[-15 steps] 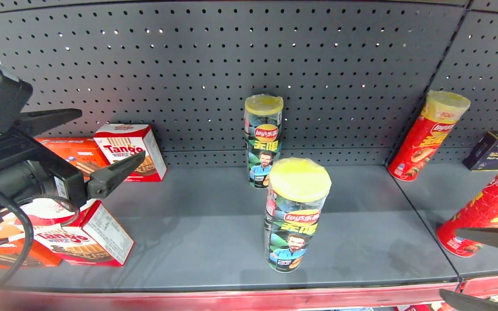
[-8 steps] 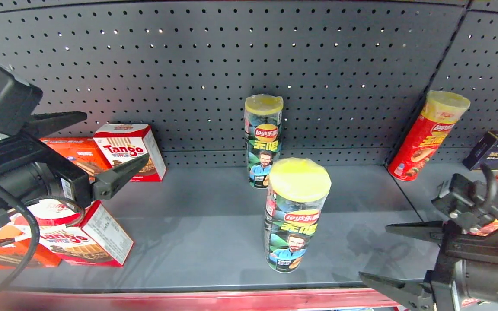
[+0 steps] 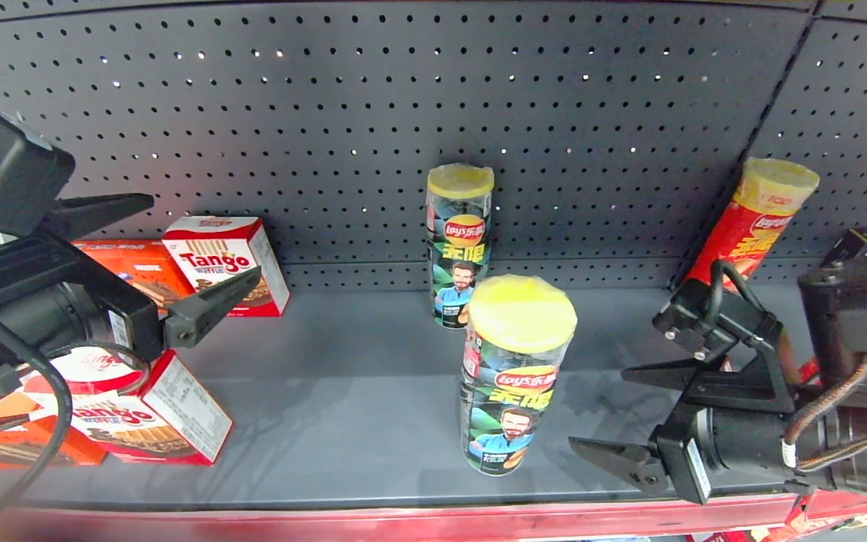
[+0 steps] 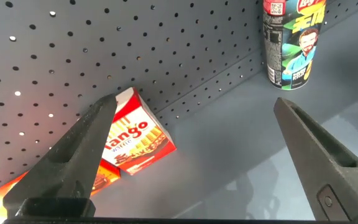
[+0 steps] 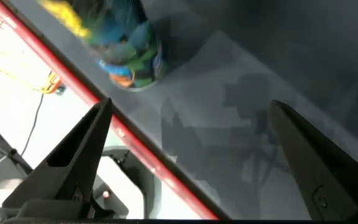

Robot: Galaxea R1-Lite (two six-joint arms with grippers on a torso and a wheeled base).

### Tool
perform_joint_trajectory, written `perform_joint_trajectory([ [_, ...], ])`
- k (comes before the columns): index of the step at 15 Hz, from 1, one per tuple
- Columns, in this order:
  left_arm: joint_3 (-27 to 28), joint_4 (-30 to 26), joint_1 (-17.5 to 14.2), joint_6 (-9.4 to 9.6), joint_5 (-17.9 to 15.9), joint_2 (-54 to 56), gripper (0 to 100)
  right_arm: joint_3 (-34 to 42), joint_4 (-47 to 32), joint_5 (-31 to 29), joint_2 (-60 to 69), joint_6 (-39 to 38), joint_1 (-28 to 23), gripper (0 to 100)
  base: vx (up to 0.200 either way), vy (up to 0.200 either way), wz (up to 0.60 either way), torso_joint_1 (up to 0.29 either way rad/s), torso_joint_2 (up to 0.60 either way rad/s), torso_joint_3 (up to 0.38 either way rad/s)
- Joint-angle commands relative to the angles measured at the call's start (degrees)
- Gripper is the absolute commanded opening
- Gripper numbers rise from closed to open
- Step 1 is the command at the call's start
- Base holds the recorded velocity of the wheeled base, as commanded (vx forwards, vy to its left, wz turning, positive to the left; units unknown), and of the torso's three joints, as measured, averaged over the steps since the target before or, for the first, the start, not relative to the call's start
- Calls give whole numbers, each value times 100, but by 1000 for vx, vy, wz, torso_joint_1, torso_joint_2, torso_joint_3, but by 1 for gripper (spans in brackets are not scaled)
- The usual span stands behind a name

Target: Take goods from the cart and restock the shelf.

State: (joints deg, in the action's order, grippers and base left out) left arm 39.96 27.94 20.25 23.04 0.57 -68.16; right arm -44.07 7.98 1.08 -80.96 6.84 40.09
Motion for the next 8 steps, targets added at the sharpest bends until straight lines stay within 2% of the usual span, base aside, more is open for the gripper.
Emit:
perform_joint_trajectory([
  [1,3,1,-3,-1,-13,-22,100,-172,1,6,-271,2,-2,100,0,0,0,0,0,0],
  [8,3,1,-3,-1,-31,-22,100,-515,80,6,-676,10,-107,100,0,0,0,0,0,0],
])
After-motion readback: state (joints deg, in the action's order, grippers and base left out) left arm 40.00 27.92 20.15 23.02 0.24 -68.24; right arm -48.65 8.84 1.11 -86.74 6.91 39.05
